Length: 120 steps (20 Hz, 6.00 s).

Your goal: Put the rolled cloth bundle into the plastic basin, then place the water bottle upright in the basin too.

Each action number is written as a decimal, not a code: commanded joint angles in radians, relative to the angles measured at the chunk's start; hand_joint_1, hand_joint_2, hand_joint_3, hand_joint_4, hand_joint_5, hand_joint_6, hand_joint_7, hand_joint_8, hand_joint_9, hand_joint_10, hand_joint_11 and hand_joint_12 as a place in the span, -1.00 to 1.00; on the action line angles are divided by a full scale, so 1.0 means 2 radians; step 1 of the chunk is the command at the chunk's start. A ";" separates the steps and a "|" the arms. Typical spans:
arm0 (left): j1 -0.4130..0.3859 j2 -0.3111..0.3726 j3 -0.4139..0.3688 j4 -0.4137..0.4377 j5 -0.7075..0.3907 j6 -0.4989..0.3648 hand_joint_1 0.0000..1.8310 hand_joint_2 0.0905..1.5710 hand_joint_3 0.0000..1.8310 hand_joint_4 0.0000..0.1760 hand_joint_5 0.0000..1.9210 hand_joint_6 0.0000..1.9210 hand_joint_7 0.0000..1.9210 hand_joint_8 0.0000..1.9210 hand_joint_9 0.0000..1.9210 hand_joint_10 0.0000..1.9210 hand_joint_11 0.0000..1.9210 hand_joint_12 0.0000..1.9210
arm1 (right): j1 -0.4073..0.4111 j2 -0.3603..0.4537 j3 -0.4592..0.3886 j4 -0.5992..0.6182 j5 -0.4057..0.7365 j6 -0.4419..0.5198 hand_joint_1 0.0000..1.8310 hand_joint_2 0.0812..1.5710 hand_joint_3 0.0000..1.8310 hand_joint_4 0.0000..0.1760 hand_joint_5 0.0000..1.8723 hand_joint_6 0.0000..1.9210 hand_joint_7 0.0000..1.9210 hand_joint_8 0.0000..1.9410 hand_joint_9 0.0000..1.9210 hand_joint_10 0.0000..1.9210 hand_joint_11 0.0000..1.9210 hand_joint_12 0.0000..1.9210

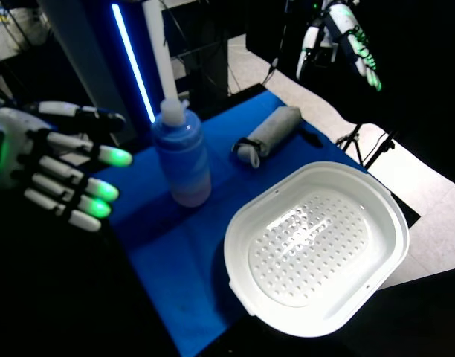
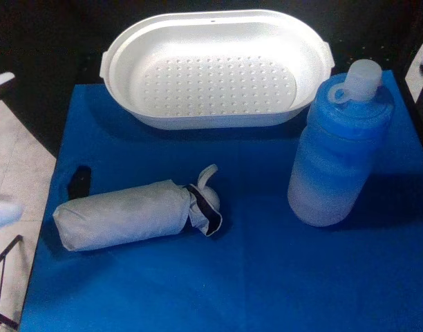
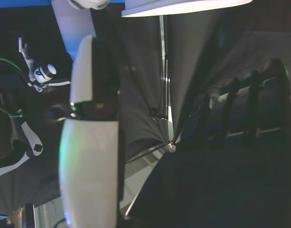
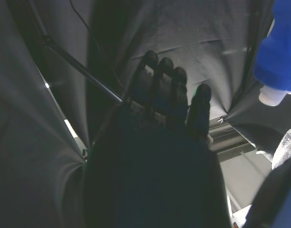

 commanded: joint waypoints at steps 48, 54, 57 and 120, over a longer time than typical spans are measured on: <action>-0.391 -0.097 0.093 0.351 0.312 0.011 0.73 0.55 -0.97 1.00 -0.24 1.00 0.22 1.00 0.47 1.00 0.63 1.00 | 0.004 -0.005 0.004 0.001 0.059 0.006 -0.51 0.72 -1.00 -0.30 -0.62 -1.00 -0.69 -1.00 -0.72 -1.00 -0.78 -0.81; -0.440 -0.075 0.089 0.347 0.249 0.011 0.71 0.19 -0.39 1.00 -0.10 1.00 0.19 1.00 0.42 1.00 0.51 1.00 | 0.004 -0.007 0.007 0.001 0.059 0.006 -0.47 0.74 -1.00 -0.14 -0.62 -1.00 -0.67 -0.99 -0.68 -0.99 -0.76 -0.82; -0.475 -0.082 0.101 0.325 0.248 0.051 0.89 0.13 -0.41 1.00 -0.27 1.00 0.04 1.00 0.34 1.00 0.47 1.00 | 0.004 -0.009 0.009 0.001 0.059 0.006 -0.48 0.72 -1.00 -0.06 -0.63 -1.00 -0.65 -1.00 -0.68 -1.00 -0.75 -0.85; -0.257 -0.073 0.086 0.089 0.077 0.057 -0.39 -0.01 -1.00 1.00 -1.00 -1.00 -1.00 -1.00 -1.00 -1.00 -1.00 -1.00 | 0.060 -0.056 0.036 -0.019 0.058 0.053 -0.14 0.11 -1.00 1.00 -0.95 -1.00 -1.00 -1.00 -0.91 -1.00 -0.78 -0.99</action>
